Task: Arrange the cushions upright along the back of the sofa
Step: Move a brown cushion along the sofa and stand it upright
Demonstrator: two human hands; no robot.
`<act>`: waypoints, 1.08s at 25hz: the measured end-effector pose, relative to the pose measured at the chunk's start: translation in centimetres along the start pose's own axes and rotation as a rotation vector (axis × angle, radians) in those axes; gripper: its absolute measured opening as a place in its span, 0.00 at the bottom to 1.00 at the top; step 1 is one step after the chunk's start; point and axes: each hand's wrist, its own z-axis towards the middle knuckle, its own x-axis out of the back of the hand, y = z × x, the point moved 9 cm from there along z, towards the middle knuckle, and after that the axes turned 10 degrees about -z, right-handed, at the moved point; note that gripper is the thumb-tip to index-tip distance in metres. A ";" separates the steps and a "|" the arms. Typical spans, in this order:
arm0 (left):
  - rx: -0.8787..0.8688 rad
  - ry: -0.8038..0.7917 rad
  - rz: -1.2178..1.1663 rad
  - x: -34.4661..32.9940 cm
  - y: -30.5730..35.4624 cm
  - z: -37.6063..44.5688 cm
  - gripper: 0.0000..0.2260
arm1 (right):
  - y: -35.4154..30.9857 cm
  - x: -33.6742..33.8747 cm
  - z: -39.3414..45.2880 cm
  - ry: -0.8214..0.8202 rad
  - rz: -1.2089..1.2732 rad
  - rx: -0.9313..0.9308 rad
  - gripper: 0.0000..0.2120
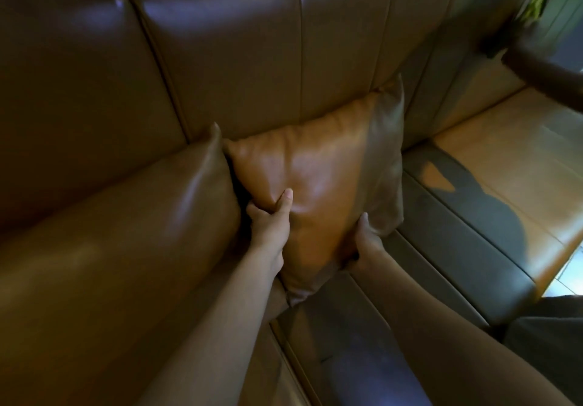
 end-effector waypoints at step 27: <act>-0.522 0.180 1.142 10.1 15.0 -8.6 0.25 | -12.9 -11.8 -23.3 0.087 -1.383 1.016 0.23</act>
